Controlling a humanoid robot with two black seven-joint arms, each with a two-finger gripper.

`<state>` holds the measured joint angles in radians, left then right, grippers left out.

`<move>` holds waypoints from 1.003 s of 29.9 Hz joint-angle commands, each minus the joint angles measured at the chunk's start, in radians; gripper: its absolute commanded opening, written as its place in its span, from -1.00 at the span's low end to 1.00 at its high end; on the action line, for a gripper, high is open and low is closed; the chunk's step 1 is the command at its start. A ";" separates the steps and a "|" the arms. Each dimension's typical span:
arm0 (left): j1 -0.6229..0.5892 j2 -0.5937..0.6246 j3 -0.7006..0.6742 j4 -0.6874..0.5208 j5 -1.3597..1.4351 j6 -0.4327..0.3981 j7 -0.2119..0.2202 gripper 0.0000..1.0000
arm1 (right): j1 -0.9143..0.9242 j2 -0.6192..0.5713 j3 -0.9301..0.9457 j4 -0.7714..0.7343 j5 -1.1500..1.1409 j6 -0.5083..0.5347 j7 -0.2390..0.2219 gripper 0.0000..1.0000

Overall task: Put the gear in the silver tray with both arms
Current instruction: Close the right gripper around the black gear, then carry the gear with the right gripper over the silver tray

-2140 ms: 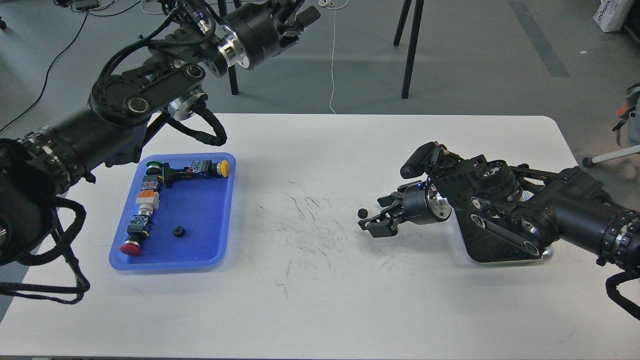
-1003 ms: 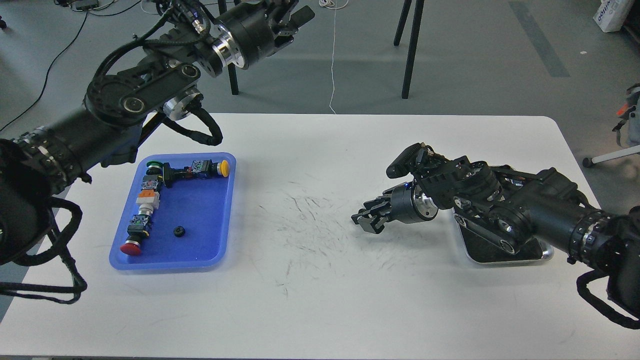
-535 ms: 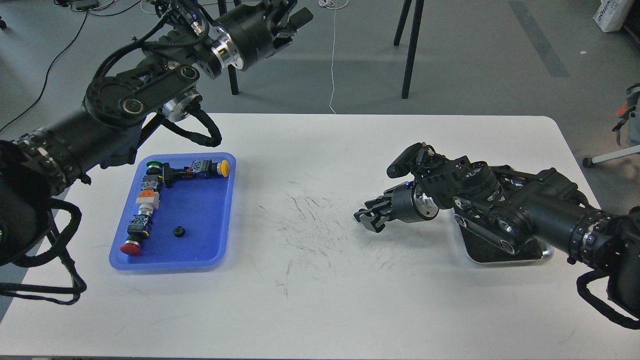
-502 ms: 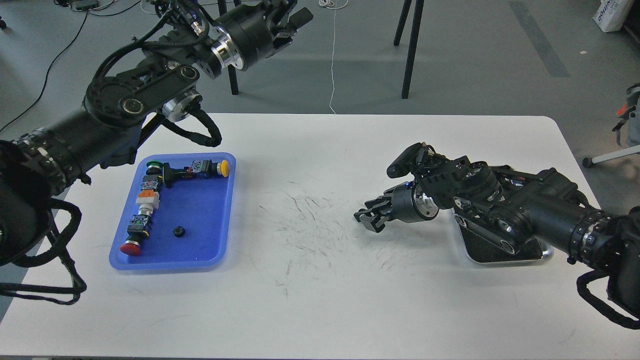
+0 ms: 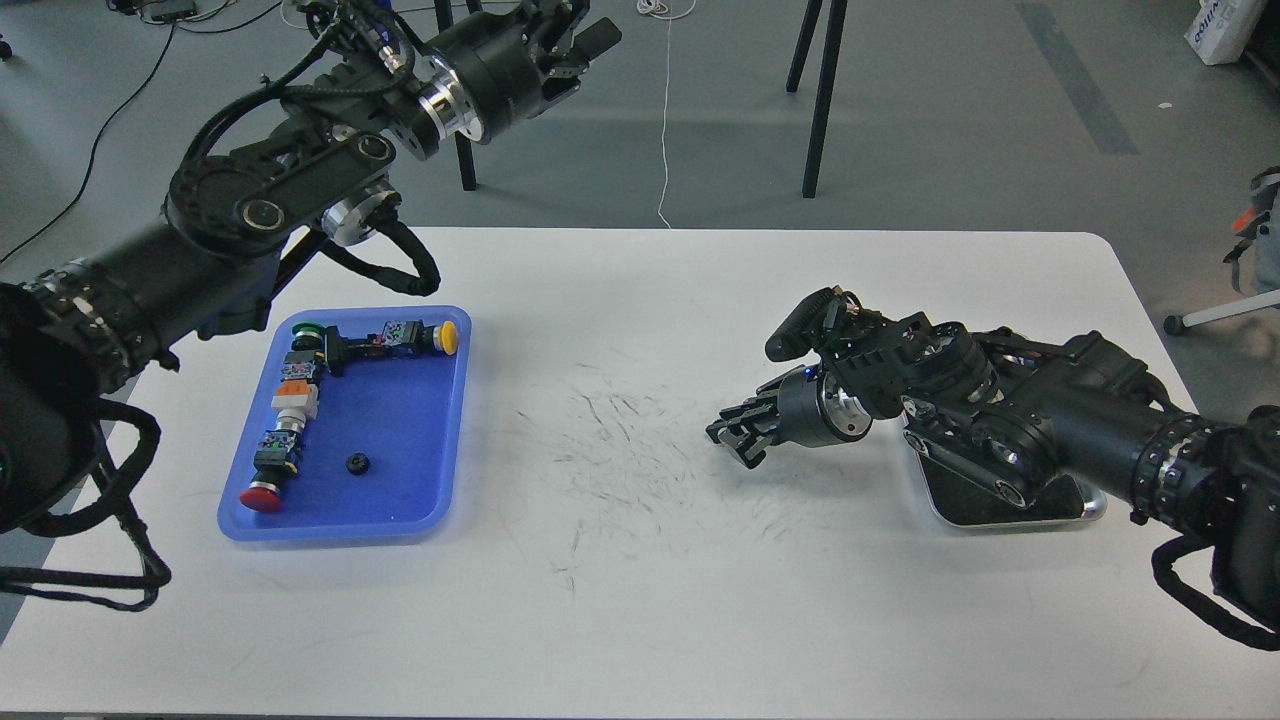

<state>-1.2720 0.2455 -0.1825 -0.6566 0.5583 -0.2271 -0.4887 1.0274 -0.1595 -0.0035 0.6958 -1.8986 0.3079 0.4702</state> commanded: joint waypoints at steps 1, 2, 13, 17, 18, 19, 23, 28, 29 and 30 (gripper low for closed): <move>0.000 0.000 0.000 0.000 0.000 0.000 0.000 0.99 | 0.016 0.000 0.000 0.002 0.004 0.000 0.001 -0.85; 0.000 0.000 0.000 0.000 0.000 0.000 0.000 0.99 | 0.028 0.000 0.000 0.002 0.006 0.000 0.004 -0.85; 0.003 0.008 0.003 0.003 0.002 -0.001 0.000 0.99 | 0.134 -0.058 0.000 0.010 0.148 0.029 0.011 -0.85; 0.016 0.009 0.003 0.003 0.003 -0.002 0.000 0.99 | 0.160 -0.110 0.002 0.013 0.187 0.060 0.016 -0.86; 0.017 0.011 0.003 0.003 0.003 -0.002 0.000 0.99 | 0.163 -0.123 0.002 0.013 0.193 0.062 0.018 -0.86; 0.019 0.015 0.003 0.003 0.005 -0.002 0.000 0.99 | 0.168 -0.136 0.002 0.013 0.203 0.065 0.018 -0.88; 0.023 0.020 0.003 0.003 0.006 -0.002 0.000 0.99 | 0.169 -0.189 0.000 0.014 0.219 0.068 0.018 -0.91; 0.025 0.021 0.003 0.003 0.006 -0.002 0.000 0.99 | 0.168 -0.268 0.000 0.013 0.220 0.072 0.018 -0.91; 0.025 0.020 0.003 0.003 0.009 0.000 0.000 0.99 | 0.166 -0.282 0.000 0.011 0.220 0.077 0.018 -0.91; 0.025 0.020 0.005 0.003 0.009 0.000 0.000 0.99 | 0.165 -0.294 0.000 0.010 0.220 0.082 0.018 -0.91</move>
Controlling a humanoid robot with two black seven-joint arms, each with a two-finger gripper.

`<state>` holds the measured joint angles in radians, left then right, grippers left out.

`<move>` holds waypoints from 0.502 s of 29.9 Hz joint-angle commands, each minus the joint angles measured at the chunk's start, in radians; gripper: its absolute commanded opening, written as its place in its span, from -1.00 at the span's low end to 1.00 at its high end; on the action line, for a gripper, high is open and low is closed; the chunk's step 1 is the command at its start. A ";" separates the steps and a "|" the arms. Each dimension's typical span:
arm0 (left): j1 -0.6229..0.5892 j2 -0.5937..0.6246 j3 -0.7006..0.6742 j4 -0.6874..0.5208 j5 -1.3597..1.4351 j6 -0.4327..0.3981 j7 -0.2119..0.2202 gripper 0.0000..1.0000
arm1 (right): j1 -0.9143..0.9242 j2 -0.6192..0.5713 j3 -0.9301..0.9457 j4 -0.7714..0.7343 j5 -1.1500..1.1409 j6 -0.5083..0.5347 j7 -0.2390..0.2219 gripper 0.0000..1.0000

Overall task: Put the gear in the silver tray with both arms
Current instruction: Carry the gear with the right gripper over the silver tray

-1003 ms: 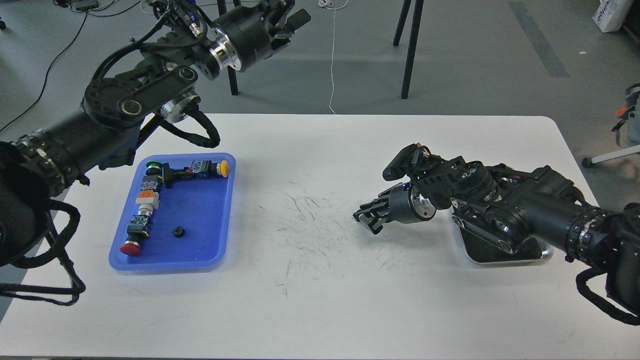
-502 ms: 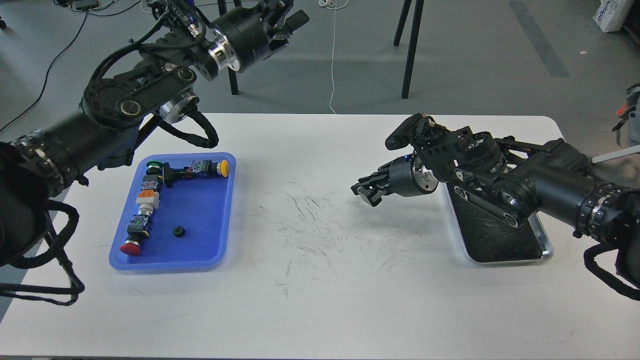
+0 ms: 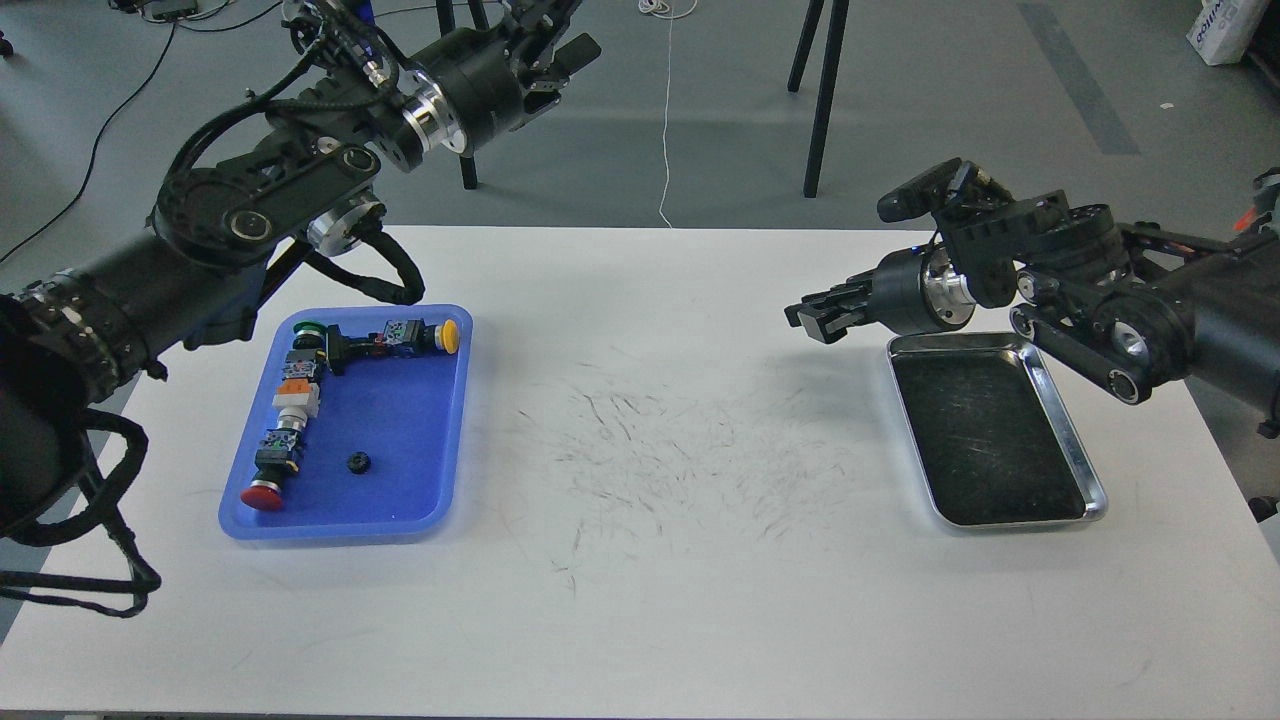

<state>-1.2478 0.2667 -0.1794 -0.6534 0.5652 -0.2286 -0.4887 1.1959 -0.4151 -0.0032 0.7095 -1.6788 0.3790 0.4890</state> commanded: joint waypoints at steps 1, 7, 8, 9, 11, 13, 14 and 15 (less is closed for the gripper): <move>0.002 -0.003 0.001 0.000 0.002 0.002 0.000 0.99 | -0.007 -0.048 0.000 -0.002 0.001 0.014 0.000 -0.91; 0.001 -0.007 0.001 0.000 0.002 0.002 0.000 0.99 | -0.019 -0.139 -0.030 -0.001 0.001 0.017 0.000 -0.91; 0.002 -0.007 0.001 0.000 0.002 0.002 0.000 0.99 | -0.019 -0.149 -0.040 -0.001 0.001 0.017 0.000 -0.90; 0.002 -0.007 0.000 0.000 0.002 0.002 0.000 0.99 | -0.019 -0.162 -0.049 -0.001 0.002 0.018 0.000 -0.90; 0.002 -0.010 0.001 0.000 0.002 0.002 0.000 0.99 | -0.022 -0.189 -0.063 -0.001 0.010 0.018 0.000 -0.90; 0.002 -0.014 0.000 0.000 0.002 0.003 0.000 0.99 | -0.035 -0.211 -0.073 -0.001 0.025 0.018 0.000 -0.90; 0.002 -0.015 0.000 0.000 0.002 0.003 0.000 0.99 | -0.041 -0.217 -0.078 -0.001 0.030 0.018 0.000 -0.90; 0.002 -0.017 0.001 0.000 0.002 0.003 0.000 0.99 | -0.047 -0.220 -0.078 -0.001 0.031 0.018 0.000 -0.90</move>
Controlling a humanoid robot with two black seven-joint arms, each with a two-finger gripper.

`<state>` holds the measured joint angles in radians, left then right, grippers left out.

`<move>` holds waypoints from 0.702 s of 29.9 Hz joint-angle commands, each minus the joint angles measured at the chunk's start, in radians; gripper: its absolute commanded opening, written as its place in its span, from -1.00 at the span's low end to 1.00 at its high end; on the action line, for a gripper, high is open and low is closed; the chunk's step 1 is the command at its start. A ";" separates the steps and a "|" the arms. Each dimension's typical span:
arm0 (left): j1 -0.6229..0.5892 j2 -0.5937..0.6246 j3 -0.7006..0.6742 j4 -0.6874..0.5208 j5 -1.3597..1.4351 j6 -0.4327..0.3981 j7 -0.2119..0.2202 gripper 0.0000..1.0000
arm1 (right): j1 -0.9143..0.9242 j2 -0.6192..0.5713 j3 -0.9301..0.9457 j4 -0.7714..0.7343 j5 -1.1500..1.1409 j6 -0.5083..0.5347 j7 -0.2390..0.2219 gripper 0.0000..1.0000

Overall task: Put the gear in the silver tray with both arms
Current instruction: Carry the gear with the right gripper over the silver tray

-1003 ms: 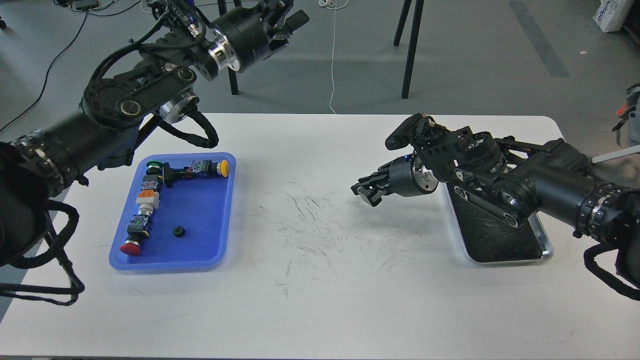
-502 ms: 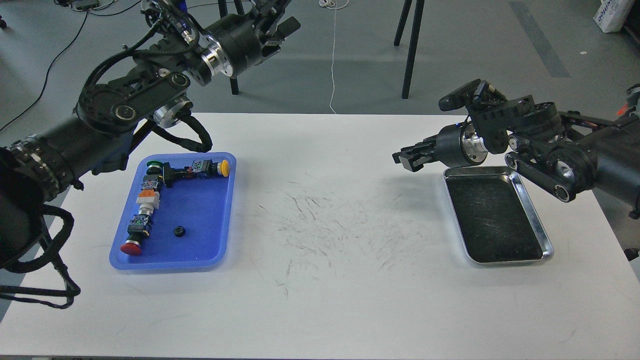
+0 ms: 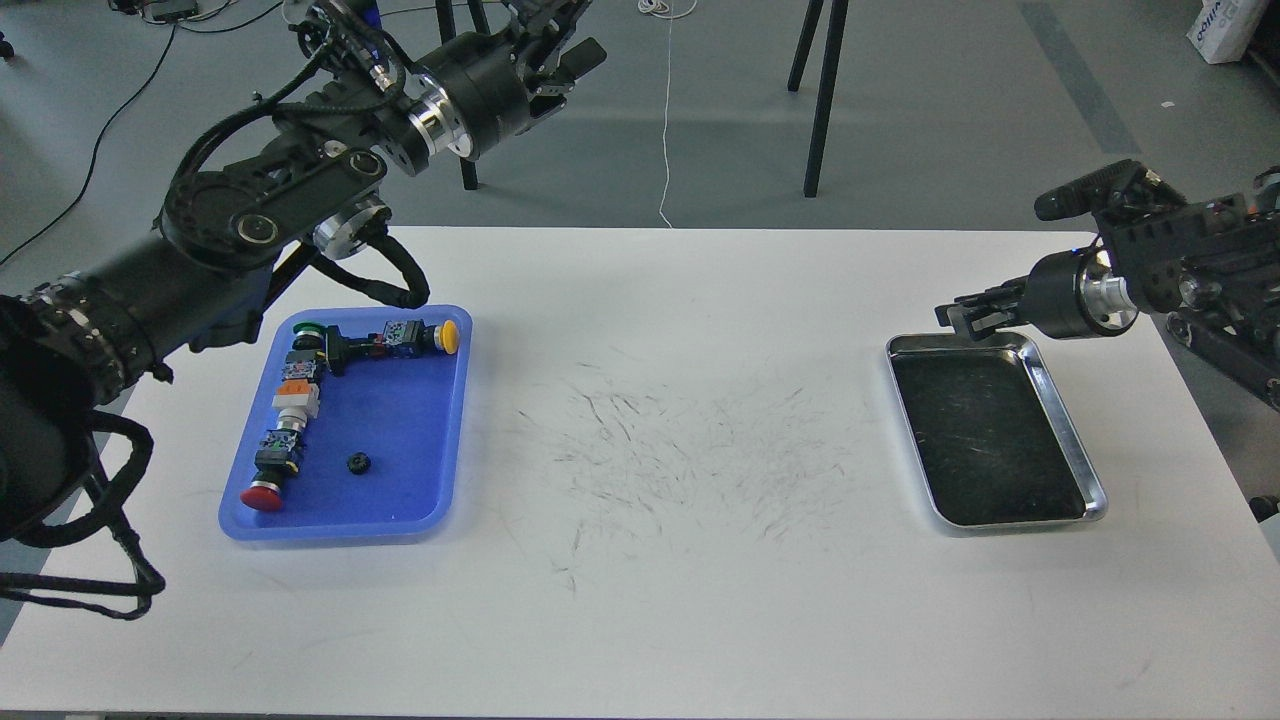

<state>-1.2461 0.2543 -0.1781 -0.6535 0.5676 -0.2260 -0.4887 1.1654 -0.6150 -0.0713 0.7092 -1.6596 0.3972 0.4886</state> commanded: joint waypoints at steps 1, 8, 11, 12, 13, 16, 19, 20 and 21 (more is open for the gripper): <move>-0.001 -0.006 0.000 0.000 0.000 0.004 0.000 0.99 | -0.021 -0.026 -0.010 -0.001 0.012 0.000 0.000 -0.90; 0.016 -0.007 0.000 0.000 0.001 0.010 0.000 0.99 | -0.058 -0.045 -0.008 -0.019 0.012 -0.001 0.000 -0.90; 0.019 -0.010 0.000 0.000 0.001 0.011 0.000 0.99 | -0.073 -0.043 -0.007 -0.051 0.012 -0.004 0.000 -0.90; 0.019 -0.010 0.000 0.000 0.001 0.011 0.000 0.99 | -0.078 -0.043 -0.007 -0.066 0.012 -0.007 0.000 -0.90; 0.019 -0.010 0.000 0.000 0.001 0.016 0.000 0.99 | -0.087 -0.040 -0.004 -0.085 0.014 -0.011 0.000 -0.90; 0.019 -0.012 0.000 0.000 0.001 0.019 0.000 0.99 | -0.110 -0.029 0.004 -0.119 0.023 -0.018 0.000 -0.91; 0.017 -0.012 0.000 0.000 0.001 0.019 0.000 0.99 | -0.115 -0.012 0.005 -0.137 0.035 -0.023 0.000 -0.91; 0.017 -0.012 0.000 0.000 0.001 0.020 0.000 0.99 | -0.116 -0.002 0.005 -0.142 0.041 -0.030 0.000 -0.91; 0.017 -0.012 0.000 0.000 0.001 0.020 0.000 0.99 | -0.119 0.006 0.005 -0.149 0.047 -0.037 0.000 -0.91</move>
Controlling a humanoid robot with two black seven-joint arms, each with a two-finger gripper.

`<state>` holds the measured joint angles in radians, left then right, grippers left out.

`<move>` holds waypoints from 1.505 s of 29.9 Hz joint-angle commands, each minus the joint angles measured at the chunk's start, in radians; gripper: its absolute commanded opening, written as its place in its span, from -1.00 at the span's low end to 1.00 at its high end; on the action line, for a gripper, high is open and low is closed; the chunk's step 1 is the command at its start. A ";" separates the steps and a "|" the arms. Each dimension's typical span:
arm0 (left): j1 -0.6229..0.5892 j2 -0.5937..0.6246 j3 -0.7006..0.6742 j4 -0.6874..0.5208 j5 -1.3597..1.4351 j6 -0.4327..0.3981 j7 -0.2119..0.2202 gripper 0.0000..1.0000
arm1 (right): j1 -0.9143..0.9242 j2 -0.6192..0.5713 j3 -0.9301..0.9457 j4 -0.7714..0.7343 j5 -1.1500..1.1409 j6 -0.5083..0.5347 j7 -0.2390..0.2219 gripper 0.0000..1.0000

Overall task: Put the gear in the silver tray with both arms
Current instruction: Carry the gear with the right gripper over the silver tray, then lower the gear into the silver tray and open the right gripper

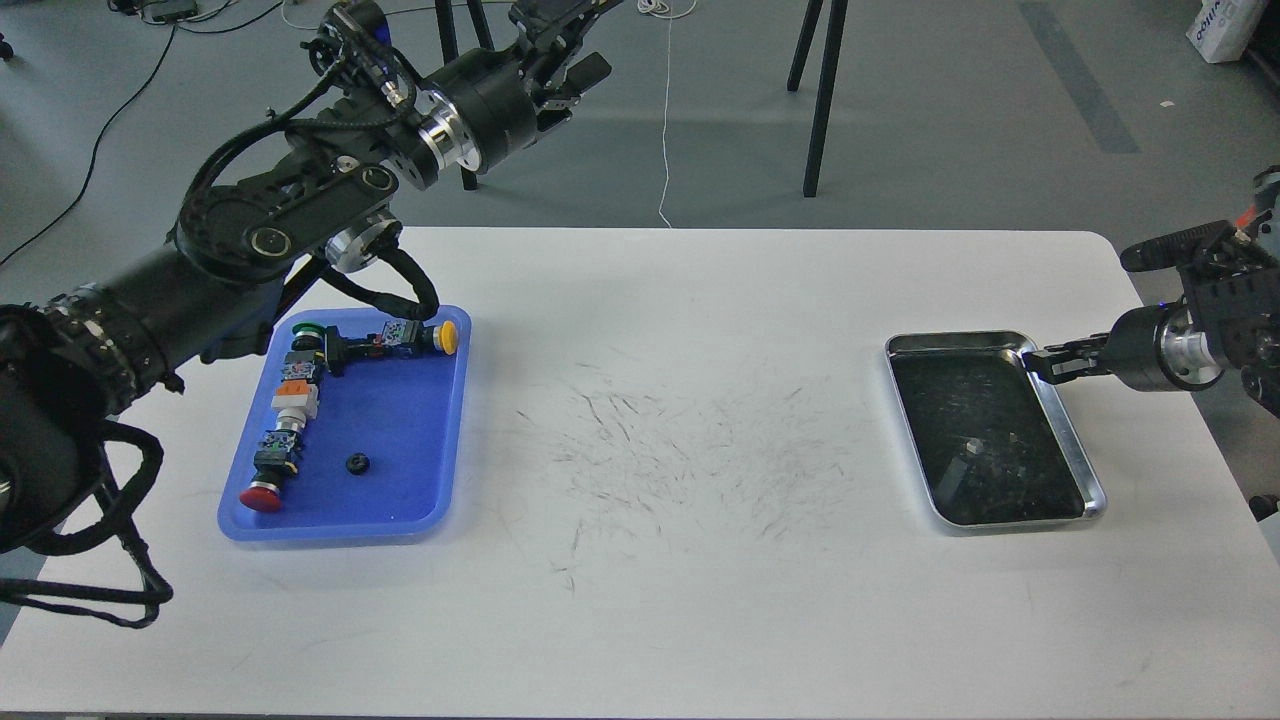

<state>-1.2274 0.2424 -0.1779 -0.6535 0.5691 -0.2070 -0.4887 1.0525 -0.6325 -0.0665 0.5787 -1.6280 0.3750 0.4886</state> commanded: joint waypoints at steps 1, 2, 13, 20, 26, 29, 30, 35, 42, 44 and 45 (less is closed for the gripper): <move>-0.001 -0.002 0.000 0.000 0.000 0.001 0.000 0.99 | -0.014 0.034 0.001 -0.031 0.023 -0.018 0.000 -0.91; -0.001 -0.003 0.001 0.000 0.000 0.001 0.000 0.99 | -0.022 0.045 0.001 -0.043 0.034 -0.019 0.000 -0.91; 0.000 -0.009 0.003 0.000 0.002 0.001 0.000 0.99 | -0.032 0.125 -0.009 -0.066 0.071 -0.021 0.000 -0.91; 0.002 -0.009 0.005 0.000 0.002 0.001 0.000 0.99 | -0.031 0.171 -0.007 -0.117 0.071 -0.018 0.000 -0.91; 0.000 -0.009 0.003 -0.002 0.002 0.001 0.000 0.99 | -0.032 0.186 -0.006 -0.123 0.071 -0.019 0.000 -0.91; -0.001 -0.011 0.003 -0.005 0.002 0.001 0.000 0.99 | -0.032 0.195 -0.006 -0.129 0.071 -0.019 0.000 -0.91; -0.001 -0.009 0.003 -0.005 0.002 0.001 0.000 0.99 | -0.032 0.198 -0.006 -0.137 0.071 -0.019 0.000 -0.90; -0.003 -0.009 0.002 -0.006 0.002 0.001 0.000 0.99 | -0.043 0.214 -0.006 -0.168 0.071 -0.021 0.000 -0.89; -0.003 -0.014 0.000 -0.008 0.002 0.001 0.000 0.99 | -0.055 0.217 -0.004 -0.174 0.071 -0.021 0.000 -0.71; -0.003 -0.018 0.000 -0.009 0.002 0.001 0.000 0.99 | -0.055 0.217 0.001 -0.175 0.073 -0.021 0.000 -0.55; -0.003 -0.018 0.000 -0.009 0.002 0.001 0.000 0.99 | -0.055 0.217 0.002 -0.180 0.073 -0.021 0.000 -0.51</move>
<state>-1.2301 0.2279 -0.1780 -0.6625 0.5707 -0.2055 -0.4887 0.9982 -0.4158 -0.0697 0.4051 -1.5563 0.3544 0.4887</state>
